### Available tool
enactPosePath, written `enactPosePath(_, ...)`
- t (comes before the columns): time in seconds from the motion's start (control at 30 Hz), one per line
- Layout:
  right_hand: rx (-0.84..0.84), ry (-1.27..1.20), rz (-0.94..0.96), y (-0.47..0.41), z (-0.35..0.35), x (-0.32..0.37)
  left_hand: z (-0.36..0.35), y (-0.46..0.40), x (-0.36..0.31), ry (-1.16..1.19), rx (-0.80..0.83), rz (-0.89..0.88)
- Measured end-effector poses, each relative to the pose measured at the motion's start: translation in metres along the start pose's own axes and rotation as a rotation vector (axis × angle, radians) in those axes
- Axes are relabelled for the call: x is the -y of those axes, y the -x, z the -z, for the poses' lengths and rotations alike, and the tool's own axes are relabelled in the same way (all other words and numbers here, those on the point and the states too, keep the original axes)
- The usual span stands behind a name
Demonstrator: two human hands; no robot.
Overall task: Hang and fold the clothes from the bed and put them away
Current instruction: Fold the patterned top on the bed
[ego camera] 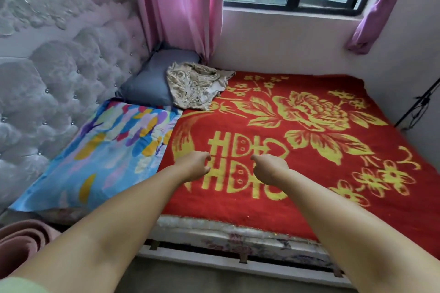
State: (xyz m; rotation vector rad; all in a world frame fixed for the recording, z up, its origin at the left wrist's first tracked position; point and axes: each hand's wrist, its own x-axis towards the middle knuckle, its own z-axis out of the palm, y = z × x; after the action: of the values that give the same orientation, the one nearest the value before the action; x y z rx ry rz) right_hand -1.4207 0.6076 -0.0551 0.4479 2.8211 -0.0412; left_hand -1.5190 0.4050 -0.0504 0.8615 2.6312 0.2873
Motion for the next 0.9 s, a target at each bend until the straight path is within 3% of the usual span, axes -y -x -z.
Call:
enactPosePath(0.23, 0.088, -0.043, -0.037, -0.105, -0.025, -0.042, -0.022, -0.108, 0.008, 0.009, 0.085, 0.008)
enactPosePath(0.57, 0.308, -0.076, 0.054, -0.317, -0.099, -0.072, -0.09, -0.292, 0.047, 0.119, 0.215, 0.192)
enactPosePath(0.9, 0.185, -0.175, 0.09, -0.52, -0.147, -0.024, -0.119, -0.475, 0.12, 0.125, 0.096, 0.182)
